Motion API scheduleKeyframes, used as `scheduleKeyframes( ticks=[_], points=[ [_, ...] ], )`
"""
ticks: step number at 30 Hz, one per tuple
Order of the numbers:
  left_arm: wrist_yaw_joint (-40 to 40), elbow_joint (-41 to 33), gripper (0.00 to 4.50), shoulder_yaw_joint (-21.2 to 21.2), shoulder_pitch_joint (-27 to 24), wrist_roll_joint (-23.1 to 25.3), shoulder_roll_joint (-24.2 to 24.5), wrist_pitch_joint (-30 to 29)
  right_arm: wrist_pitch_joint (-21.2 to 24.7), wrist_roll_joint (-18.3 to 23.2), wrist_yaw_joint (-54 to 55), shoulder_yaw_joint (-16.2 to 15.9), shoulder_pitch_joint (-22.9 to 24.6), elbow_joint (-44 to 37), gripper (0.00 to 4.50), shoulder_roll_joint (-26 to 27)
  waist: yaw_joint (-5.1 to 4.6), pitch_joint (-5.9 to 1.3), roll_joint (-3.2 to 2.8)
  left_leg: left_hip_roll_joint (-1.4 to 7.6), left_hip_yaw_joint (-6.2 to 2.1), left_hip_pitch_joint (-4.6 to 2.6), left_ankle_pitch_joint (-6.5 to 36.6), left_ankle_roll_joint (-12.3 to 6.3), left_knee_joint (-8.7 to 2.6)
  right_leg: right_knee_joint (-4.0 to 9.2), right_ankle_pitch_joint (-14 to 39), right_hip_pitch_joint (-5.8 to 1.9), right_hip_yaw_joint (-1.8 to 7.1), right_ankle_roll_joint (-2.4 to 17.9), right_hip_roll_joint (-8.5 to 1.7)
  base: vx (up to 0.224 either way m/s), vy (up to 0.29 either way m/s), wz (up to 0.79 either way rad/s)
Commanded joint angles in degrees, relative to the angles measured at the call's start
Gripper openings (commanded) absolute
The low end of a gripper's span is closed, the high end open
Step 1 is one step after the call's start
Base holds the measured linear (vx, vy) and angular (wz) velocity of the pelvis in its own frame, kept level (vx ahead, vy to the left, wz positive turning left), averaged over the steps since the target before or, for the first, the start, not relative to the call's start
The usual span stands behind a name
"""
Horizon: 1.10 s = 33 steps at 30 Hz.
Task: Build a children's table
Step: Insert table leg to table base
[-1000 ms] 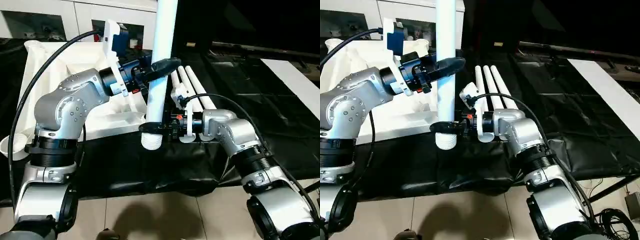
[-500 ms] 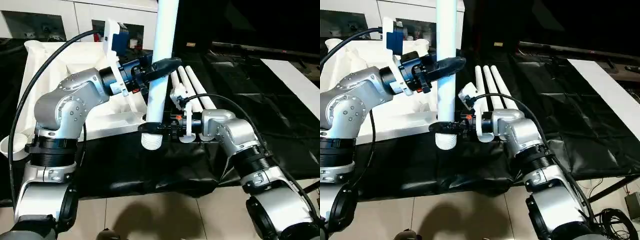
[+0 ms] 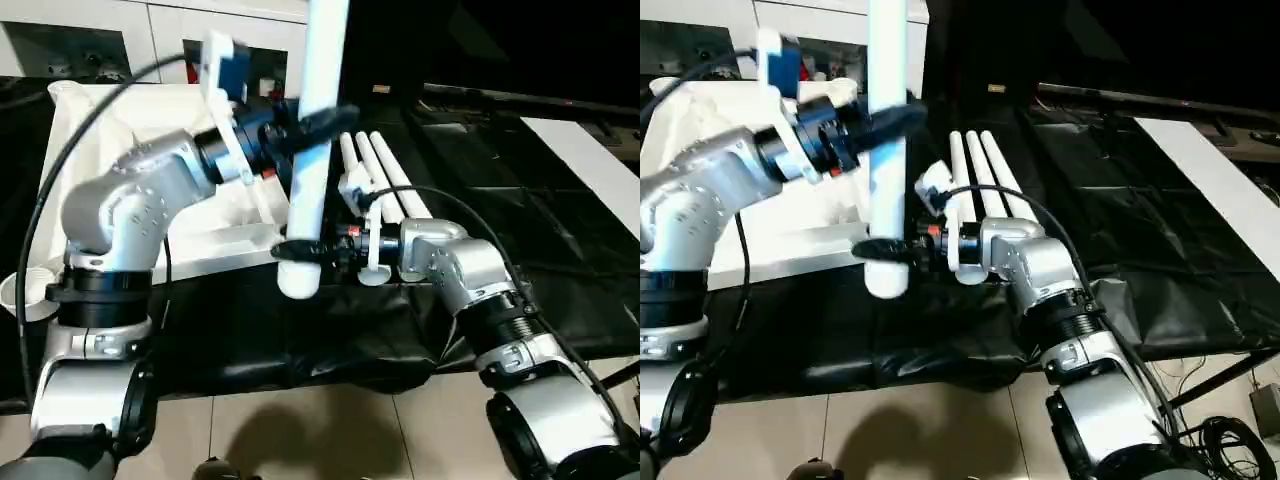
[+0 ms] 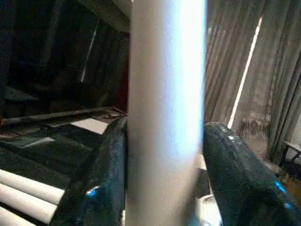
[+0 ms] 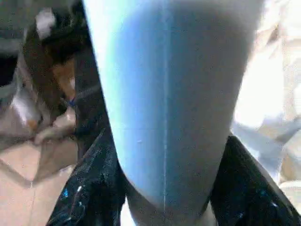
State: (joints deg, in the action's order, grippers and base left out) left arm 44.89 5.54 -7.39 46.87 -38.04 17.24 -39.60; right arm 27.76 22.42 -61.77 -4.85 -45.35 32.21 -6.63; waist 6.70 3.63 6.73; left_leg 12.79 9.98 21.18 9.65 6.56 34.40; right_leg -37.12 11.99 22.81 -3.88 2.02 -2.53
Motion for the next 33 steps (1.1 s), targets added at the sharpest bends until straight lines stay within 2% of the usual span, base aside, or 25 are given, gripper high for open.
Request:
scheduleKeyframes(
  ticks=[1,6,9,10,11,13,14,15,16,17,18,19,20,21,22,23,24,25,27,28,29,30,31,32,33],
  points=[
    [-1.6,0.2,3.01,-2.9,-0.2,-1.9,-2.4,4.5,0.9,3.2,2.0,4.8,0.0,-1.8,1.90,-0.4,0.06,-4.66,-1.69,0.82,-0.05,-0.89,4.0,1.24,-3.44,3.19,-4.7,-3.86,3.05,12.1,-4.98,0.000,0.000,0.00],
    [-4.8,0.7,3.04,-14.8,-1.2,-16.8,-9.2,6.3,0.7,8.9,5.3,11.6,1.1,-5.5,1.86,0.6,0.14,-4.69,-1.53,0.56,0.00,-0.53,4.3,0.94,-3.25,3.18,-4.9,-4.06,3.03,12.5,-4.96,0.000,0.000,0.00],
    [-7.1,-1.0,3.04,-17.8,-2.4,-20.2,-10.8,7.1,-0.7,8.2,8.4,12.8,2.2,-7.4,1.86,0.3,0.12,-4.73,-1.81,0.54,-0.08,-0.67,4.8,1.10,-3.31,3.17,-4.6,-3.96,2.92,12.2,-4.73,0.000,0.000,0.00],
    [-10.0,-2.1,3.04,-18.2,-3.6,-18.0,-10.6,7.5,-2.2,6.1,11.9,13.1,2.9,-8.4,1.86,-0.2,0.03,-4.69,-2.26,0.55,-0.11,-0.75,5.2,1.09,-3.35,3.39,-3.7,-3.93,2.89,11.6,-4.65,0.000,0.000,0.00],
    [-11.9,-2.7,3.04,-16.5,-5.2,-12.8,-9.0,7.7,-2.9,3.8,14.4,12.8,3.6,-9.2,1.86,-1.0,-0.10,-4.68,-1.99,0.76,-0.16,-0.84,5.0,1.41,-3.41,3.41,-3.8,-3.85,2.90,10.8,-4.65,0.000,0.000,0.00],
    [-14.8,-3.7,3.04,-13.5,-8.0,-4.4,-6.0,7.8,-3.9,0.2,18.3,12.2,4.9,-11.0,1.86,-2.3,-0.21,-4.65,-2.32,0.80,-0.27,-1.21,4.3,1.80,-3.56,3.54,-2.8,-3.72,2.83,8.4,-4.51,0.000,0.000,0.00],
    [-18.4,-6.4,3.04,-8.1,-14.7,9.5,-0.4,9.4,-5.7,-5.0,25.8,13.3,8.7,-16.9,1.86,-3.0,-0.11,-4.53,-2.65,1.16,-0.58,-1.18,3.8,2.29,-3.80,3.69,-1.8,-3.76,2.81,6.0,-4.63,0.000,0.000,0.00],
    [-19.7,-7.8,3.04,-6.4,-17.9,14.5,1.4,10.5,-6.5,-6.8,28.6,14.0,10.9,-20.2,1.86,-3.0,-0.03,-4.48,-2.81,1.24,-0.67,-1.22,4.1,2.52,-3.91,3.65,-1.2,-3.72,2.79,4.7,-4.74,0.000,0.000,0.00],
    [-19.9,-8.1,3.04,-6.0,-18.5,15.4,1.7,10.8,-6.6,-7.1,29.1,14.1,11.3,-20.8,1.86,-3.0,-0.44,-4.43,-2.48,0.94,-0.43,-1.30,3.9,2.69,-3.81,3.67,-1.2,-3.60,2.91,3.4,-4.43,0.000,0.000,0.00],
    [-20.3,-8.8,3.04,-5.7,-20.0,17.2,2.1,12.1,-7.1,-8.7,30.3,13.8,12.5,-22.6,1.86,-3.1,-0.51,-4.55,-2.55,0.77,-0.32,-1.47,4.3,2.72,-3.71,3.68,-0.6,-3.54,2.98,3.7,-4.36,0.000,0.000,0.00],
    [-22.3,-11.0,3.04,-5.1,-25.0,22.8,2.8,16.8,-9.3,-14.5,33.6,12.3,17.1,-28.7,1.86,-3.5,-0.15,-4.67,-2.92,1.00,-0.62,-1.18,3.3,2.75,-3.79,3.88,-1.2,-3.73,2.98,4.2,-4.56,0.000,0.000,0.00],
    [-24.1,-12.4,3.04,-5.8,-27.1,23.8,1.8,18.4,-7.9,-14.5,34.6,12.4,19.4,-30.7,1.86,-3.0,-0.31,-4.40,-3.09,0.83,-0.43,-1.02,4.0,2.89,-3.84,3.74,-2.5,-3.53,3.05,4.5,-4.34,0.000,0.000,0.00],
    [-26.6,-13.4,3.04,-7.1,-28.9,24.3,-0.2,19.8,-7.7,-14.3,35.7,12.6,21.9,-32.3,1.86,-1.6,-0.14,-4.29,-2.33,-0.57,-2.48,1.84,6.0,-0.72,-4.86,3.48,-1.8,-5.88,0.64,4.9,-5.48,0.000,0.000,0.00],
    [-26.6,-13.4,3.04,-7.1,-28.9,24.3,-0.2,19.8,-7.7,-14.3,35.7,12.6,21.9,-32.3,1.86,-1.6,-0.47,-4.46,-3.60,-0.66,-2.73,2.00,7.4,-3.57,-5.36,4.21,0.1,-5.98,-0.13,4.7,-5.79,-0.031,0.000,0.30],
    [-28.8,-13.5,3.04,-7.1,-30.4,24.7,-1.9,21.8,-8.2,-13.4,36.9,12.7,24.4,-32.7,1.86,0.4,-0.38,-4.20,-4.24,-1.42,-2.70,1.55,9.9,-8.92,-4.11,6.18,5.1,-5.45,-0.55,7.0,-8.86,-0.045,0.010,0.53],
    [-30.2,-13.5,3.04,-7.0,-31.3,25.0,-2.9,23.2,-8.7,-12.8,37.7,12.6,25.9,-32.8,1.86,1.7,-0.40,-4.16,-3.78,-1.43,-2.85,2.41,9.4,-11.20,-3.09,7.48,7.6,-6.50,-0.05,8.1,-11.09,-0.045,0.010,0.53],
    [-32.2,-12.2,3.04,-6.3,-31.7,25.5,-3.9,24.6,-10.3,-12.7,38.7,11.8,27.0,-32.2,1.86,2.6,0.67,-3.56,-3.91,-0.58,-3.61,3.35,7.9,-11.66,-0.09,10.28,18.4,-7.43,0.38,7.0,-15.78,-0.021,0.053,0.46],
    [-34.0,-8.9,3.04,-4.1,-31.5,28.0,-4.3,28.1,-12.3,-12.7,39.7,10.9,27.4,-30.5,1.86,3.0,0.79,-3.12,-3.43,0.37,-4.13,3.95,6.9,-10.16,3.16,12.15,27.4,-7.83,0.38,5.3,-19.53,-0.010,0.042,0.23],
    [-34.5,-7.1,3.04,-2.9,-31.2,29.7,-4.2,30.2,-13.0,-12.9,40.1,10.7,27.3,-29.6,1.86,3.1,0.66,-2.92,-4.01,1.17,-4.97,5.09,6.3,-8.71,6.10,12.93,32.3,-8.89,-0.75,3.0,-22.19,-0.032,0.157,0.34],
    [-37.2,-5.6,3.04,-0.7,-31.0,32.9,-3.7,31.2,-13.4,-13.0,40.6,10.5,27.5,-29.2,1.86,3.3,0.47,-2.75,-4.61,1.29,-4.98,4.37,6.4,-9.46,4.37,12.67,31.3,-9.25,-2.95,3.6,-20.14,-0.045,0.309,0.57],
    [-37.3,-5.5,3.04,-0.6,-30.9,33.1,-3.8,31.2,-13.5,-13.0,40.6,10.5,27.5,-29.1,1.86,3.3,0.41,-2.95,-5.37,0.79,-4.73,4.06,5.6,-10.58,2.64,11.79,29.7,-9.75,-4.26,4.4,-17.59,-0.027,0.230,0.44],
    [-38.5,-4.2,3.04,0.6,-30.5,34.5,-4.0,32.0,-13.8,-13.5,41.2,10.4,27.5,-28.4,1.86,3.3,-0.93,-3.25,-7.49,-0.57,-4.56,0.85,4.6,-14.31,-3.11,6.30,23.2,-7.55,-8.33,4.9,-7.22,-0.026,0.206,0.68],
    [-39.7,-3.6,3.04,0.9,-30.2,35.6,-5.3,32.0,-14.3,-15.0,41.6,9.7,27.7,-28.1,1.86,3.0,-3.55,-4.22,-9.34,-0.54,-8.36,-3.30,5.5,-16.31,-4.16,-3.17,14.1,-2.28,-7.47,5.8,0.04,-0.018,0.210,0.71],
    [-40.2,-3.1,3.04,1.1,-29.9,36.3,-6.4,32.2,-14.7,-16.2,42.0,9.4,27.8,-27.8,1.86,2.9,-4.60,-4.69,-8.53,0.69,-9.39,-3.40,1.4,-13.84,-3.13,-4.17,9.6,-0.80,-5.18,4.7,0.14,-0.018,0.210,0.71],
    [-40.2,-3.1,3.04,1.1,-29.9,36.3,-6.4,32.2,-14.7,-16.2,42.0,9.4,27.8,-27.8,1.86,2.9,-3.83,-4.63,-8.93,1.03,-10.20,-2.30,-3.0,-8.89,-3.11,-4.86,6.6,-0.53,-4.03,4.1,-0.18,-0.031,0.212,0.57]
  ],
)
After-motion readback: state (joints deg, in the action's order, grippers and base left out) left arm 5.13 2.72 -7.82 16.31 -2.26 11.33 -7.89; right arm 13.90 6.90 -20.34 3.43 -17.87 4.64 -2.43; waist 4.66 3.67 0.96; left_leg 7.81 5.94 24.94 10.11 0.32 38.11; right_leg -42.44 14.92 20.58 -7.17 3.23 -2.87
